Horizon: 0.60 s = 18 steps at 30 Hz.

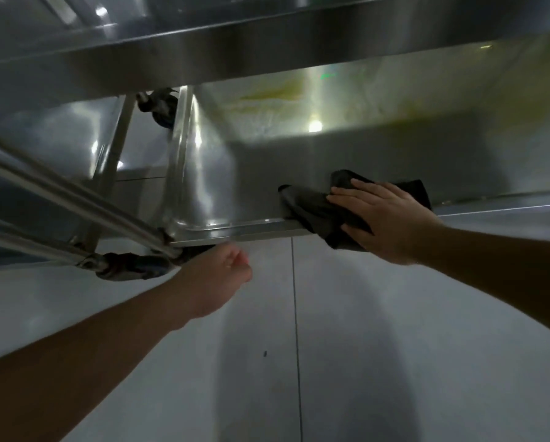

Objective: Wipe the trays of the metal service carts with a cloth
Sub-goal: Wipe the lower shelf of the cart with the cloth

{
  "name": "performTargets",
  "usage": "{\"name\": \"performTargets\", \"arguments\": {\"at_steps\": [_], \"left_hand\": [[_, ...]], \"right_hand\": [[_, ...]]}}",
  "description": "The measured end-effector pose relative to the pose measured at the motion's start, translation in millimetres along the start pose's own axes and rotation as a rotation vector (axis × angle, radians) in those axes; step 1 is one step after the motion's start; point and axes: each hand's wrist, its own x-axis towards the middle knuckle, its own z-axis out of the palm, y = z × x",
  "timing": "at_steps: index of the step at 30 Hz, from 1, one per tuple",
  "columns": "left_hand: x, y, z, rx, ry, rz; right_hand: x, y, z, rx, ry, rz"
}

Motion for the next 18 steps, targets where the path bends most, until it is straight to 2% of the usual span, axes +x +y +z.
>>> {"name": "performTargets", "arguments": {"at_steps": [4,6,11,13,15,18], "left_hand": [[-5.2,30.0,12.6,0.166,-0.058,0.178],[1.8,40.8,18.8,0.247,-0.036,0.283],[41.4,83.0,42.8,0.208,0.311,0.384],[50.1,103.5,59.9,0.204,0.387,0.454],[53.2,123.8,79.8,0.249,0.427,0.521],[55.1,151.1,110.8,0.278,0.511,0.597]], "right_hand": [[-39.3,61.0,-2.9,0.013,0.040,0.183],[-52.7,78.1,-5.3,0.039,0.090,0.289],[-46.8,48.1,3.0,0.071,0.219,0.481],[-33.6,26.3,3.8,0.085,0.193,0.398],[-20.6,9.1,3.9,0.061,0.138,0.231],[-15.1,10.1,4.1,0.025,0.094,0.104]]}}
